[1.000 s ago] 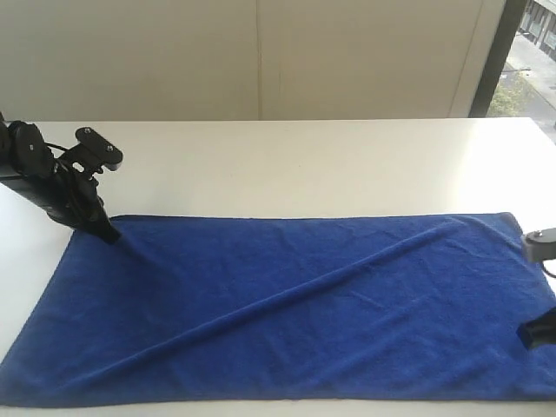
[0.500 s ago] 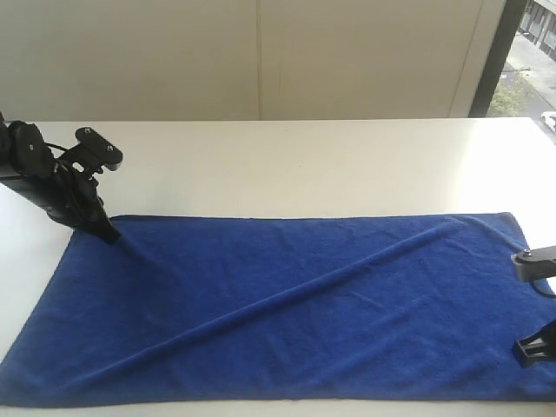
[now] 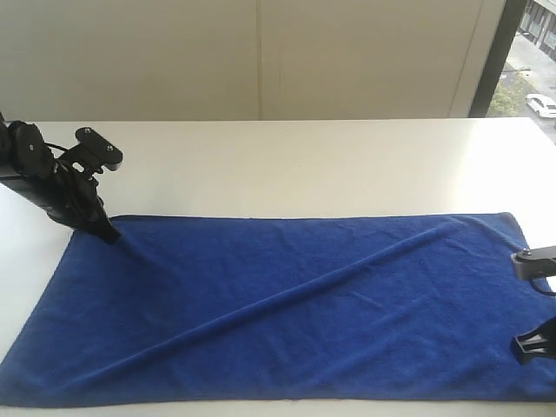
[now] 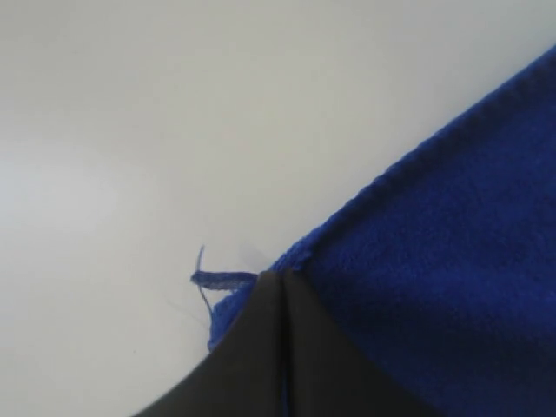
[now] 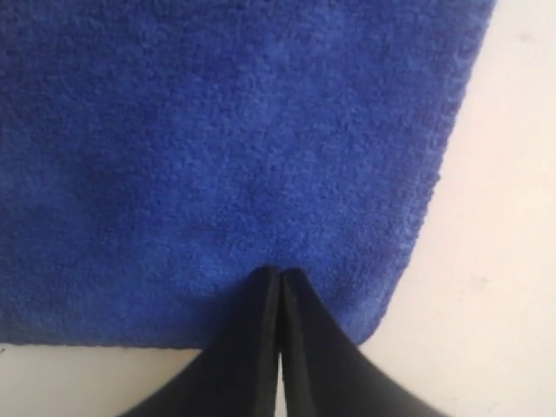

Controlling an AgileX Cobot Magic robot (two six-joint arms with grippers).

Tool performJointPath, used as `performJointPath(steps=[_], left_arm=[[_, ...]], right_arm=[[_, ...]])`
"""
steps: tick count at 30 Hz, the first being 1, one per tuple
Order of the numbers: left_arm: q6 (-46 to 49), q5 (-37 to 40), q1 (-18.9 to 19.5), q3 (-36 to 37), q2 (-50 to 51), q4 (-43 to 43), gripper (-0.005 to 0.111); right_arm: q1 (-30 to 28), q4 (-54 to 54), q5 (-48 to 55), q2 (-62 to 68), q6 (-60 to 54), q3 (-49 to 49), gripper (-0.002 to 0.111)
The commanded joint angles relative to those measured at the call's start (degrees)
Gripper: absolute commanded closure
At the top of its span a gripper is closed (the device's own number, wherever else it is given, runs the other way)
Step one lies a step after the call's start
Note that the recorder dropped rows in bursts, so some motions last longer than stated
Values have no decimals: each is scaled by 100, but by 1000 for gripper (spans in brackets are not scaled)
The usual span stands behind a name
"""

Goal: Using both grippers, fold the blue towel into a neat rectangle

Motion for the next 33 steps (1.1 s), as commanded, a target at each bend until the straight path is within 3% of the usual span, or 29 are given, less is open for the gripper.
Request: performJointPath(steps=[1,21,33], left_arm=[[-32,302,34,38,121,23,107],[-32,300,34,38,121,32,107],[-45,382,6,38,-383,-254,107]], right_arm=[[-7,-340,354,175,93,115,108],[-7,-442,420,151,186,104,108],[-7,-442,-321,-1202,319,28,108]])
